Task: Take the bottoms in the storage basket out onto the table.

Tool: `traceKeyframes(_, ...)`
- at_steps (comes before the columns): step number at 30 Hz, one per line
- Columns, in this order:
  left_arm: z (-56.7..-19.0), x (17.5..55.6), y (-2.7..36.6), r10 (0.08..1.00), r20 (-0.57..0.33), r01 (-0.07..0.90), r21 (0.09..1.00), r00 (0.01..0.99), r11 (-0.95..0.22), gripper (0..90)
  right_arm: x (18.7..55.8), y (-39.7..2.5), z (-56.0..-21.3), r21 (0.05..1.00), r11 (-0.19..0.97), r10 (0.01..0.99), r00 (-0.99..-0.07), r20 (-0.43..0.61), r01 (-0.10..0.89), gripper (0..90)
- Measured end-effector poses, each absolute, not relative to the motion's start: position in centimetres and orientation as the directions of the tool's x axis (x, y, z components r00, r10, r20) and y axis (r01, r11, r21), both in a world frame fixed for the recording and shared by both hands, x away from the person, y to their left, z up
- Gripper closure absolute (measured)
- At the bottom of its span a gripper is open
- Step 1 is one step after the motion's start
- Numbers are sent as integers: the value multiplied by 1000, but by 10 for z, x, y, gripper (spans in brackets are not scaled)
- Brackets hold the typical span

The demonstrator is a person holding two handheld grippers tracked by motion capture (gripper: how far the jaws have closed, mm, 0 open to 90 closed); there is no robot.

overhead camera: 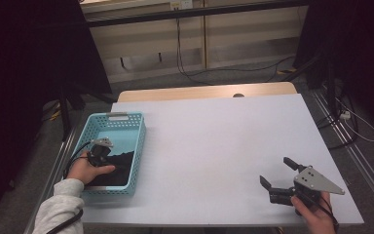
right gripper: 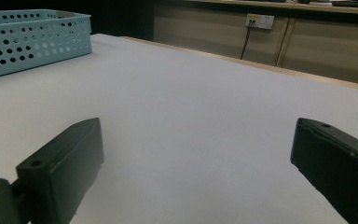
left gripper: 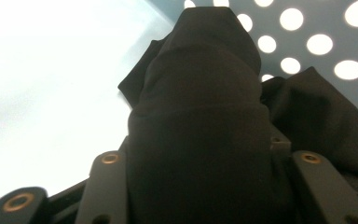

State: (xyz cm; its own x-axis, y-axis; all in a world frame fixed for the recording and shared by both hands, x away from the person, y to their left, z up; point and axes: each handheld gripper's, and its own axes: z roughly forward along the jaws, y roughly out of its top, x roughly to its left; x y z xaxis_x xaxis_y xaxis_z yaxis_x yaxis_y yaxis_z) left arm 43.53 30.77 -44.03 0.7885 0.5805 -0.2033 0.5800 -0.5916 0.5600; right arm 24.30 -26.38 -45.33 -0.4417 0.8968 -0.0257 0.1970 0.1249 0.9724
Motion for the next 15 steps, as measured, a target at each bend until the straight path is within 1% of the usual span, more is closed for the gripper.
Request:
traceKeyframes(2, -440, 436, 308, 588, -212, 591, 559, 780, -582, 552, 243, -263, -453, 972, 125, 897, -442, -26, 198, 18)
traceKeyframes(9, -437, 436, 304, 623, -203, 616, 546, 755, -568, 579, 244, -264, -454, 972, 123, 898, -439, -22, 202, 18)
traceKeyframes(10, -437, 437, 305, 629, -218, 628, 544, 746, -557, 582, 244, -264, -453, 973, 121, 898, -439, -22, 199, 17)
traceKeyframes(15, -432, 440, 305, 646, -203, 634, 542, 736, -551, 623, 243, -264, -452, 974, 122, 899, -438, -26, 193, 17)
